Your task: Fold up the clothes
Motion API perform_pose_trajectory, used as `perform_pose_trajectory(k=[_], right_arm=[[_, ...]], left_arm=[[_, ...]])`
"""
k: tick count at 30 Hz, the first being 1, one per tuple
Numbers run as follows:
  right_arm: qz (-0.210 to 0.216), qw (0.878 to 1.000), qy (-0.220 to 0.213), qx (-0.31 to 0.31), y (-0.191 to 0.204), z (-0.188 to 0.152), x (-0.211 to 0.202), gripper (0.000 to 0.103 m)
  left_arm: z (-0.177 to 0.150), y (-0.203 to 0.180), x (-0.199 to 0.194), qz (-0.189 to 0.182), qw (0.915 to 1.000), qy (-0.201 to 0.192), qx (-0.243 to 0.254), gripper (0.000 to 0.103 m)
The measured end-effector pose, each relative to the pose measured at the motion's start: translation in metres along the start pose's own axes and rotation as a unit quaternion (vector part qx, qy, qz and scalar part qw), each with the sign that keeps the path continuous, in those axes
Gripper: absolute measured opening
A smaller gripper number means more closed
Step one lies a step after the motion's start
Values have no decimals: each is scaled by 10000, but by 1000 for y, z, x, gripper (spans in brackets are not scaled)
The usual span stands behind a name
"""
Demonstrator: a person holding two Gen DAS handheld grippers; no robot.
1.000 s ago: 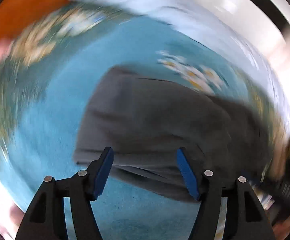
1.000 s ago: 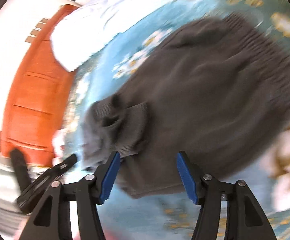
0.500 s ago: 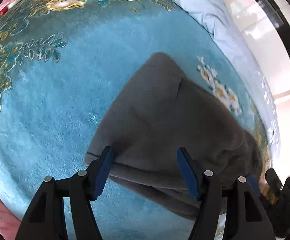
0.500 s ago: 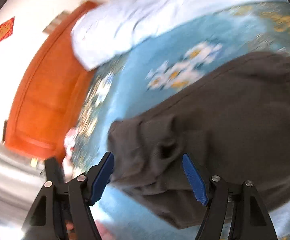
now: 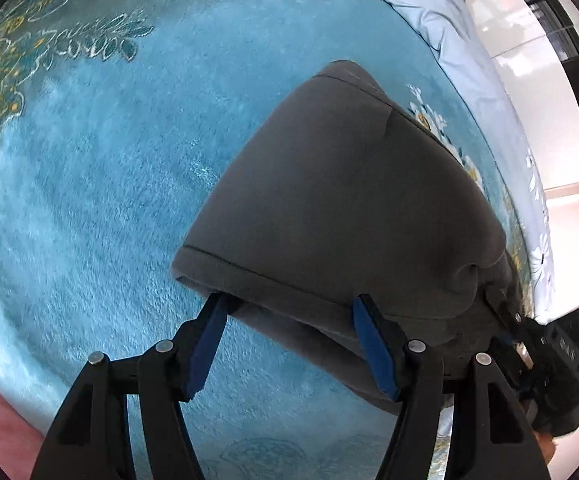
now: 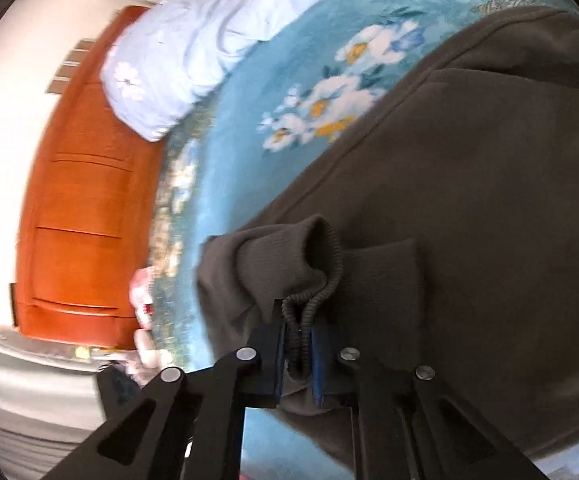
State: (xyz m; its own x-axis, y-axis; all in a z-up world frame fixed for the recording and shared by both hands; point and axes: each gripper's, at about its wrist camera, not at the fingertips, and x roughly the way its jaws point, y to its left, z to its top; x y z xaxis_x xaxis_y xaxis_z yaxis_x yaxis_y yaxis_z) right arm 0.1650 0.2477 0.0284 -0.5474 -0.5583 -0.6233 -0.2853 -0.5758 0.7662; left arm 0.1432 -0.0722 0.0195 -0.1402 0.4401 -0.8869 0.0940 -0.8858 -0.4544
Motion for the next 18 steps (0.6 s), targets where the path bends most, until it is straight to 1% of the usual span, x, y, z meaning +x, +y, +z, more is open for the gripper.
perform_pose_trajectory(k=[3,4,6,7,8,9,11,12,13,14,16,17,18], right_arm=[[502,9966,-255,-604,21,-11,-27,10],[522,9957,-284,-713,23,-15,-32,10],[268,9968,-223,-717,16,-20,-34,10],[61,9979,-176,-622,7,-21,-31,10],[-223,9988,-112,-431,-9,-21,-24,10],[-370,9992,-42,-153,-24,-22,-18,10],[-314,9984,44,476,-50,-23,-8,10],[-247,9982,15,549,-52,-23,-9,10],[-277,9984,39,485,-48,-22,-9,10],[-338,9986,122,395,-43,-21,-9,14],[-663,9973,226,237,-33,-14,-13,16],[-993,9949,167,59,-26,-11,-18,22],[-1454,9891,17,-217,-16,-8,-25,27]], left_arm=[[-1,1,-7,-350,9993,-65,-122,67],[-2,1,-8,-375,9992,-76,-127,66],[-2,1,-8,-263,9996,-66,-88,66],[-2,1,-7,-202,9998,-46,-82,66],[-3,3,-6,-163,9998,-18,-99,66],[-4,5,-6,-136,9998,10,-118,66],[-5,8,-8,-140,9998,30,-152,66],[-6,11,-11,-134,9998,8,-166,66],[-5,12,-14,-129,9998,-25,-181,66],[-5,13,-17,-119,9997,-69,-203,66],[-3,14,-27,-97,9995,-189,-237,66],[-2,13,-31,-109,9993,-274,-220,66],[0,12,-38,-107,9989,-416,-178,66]])
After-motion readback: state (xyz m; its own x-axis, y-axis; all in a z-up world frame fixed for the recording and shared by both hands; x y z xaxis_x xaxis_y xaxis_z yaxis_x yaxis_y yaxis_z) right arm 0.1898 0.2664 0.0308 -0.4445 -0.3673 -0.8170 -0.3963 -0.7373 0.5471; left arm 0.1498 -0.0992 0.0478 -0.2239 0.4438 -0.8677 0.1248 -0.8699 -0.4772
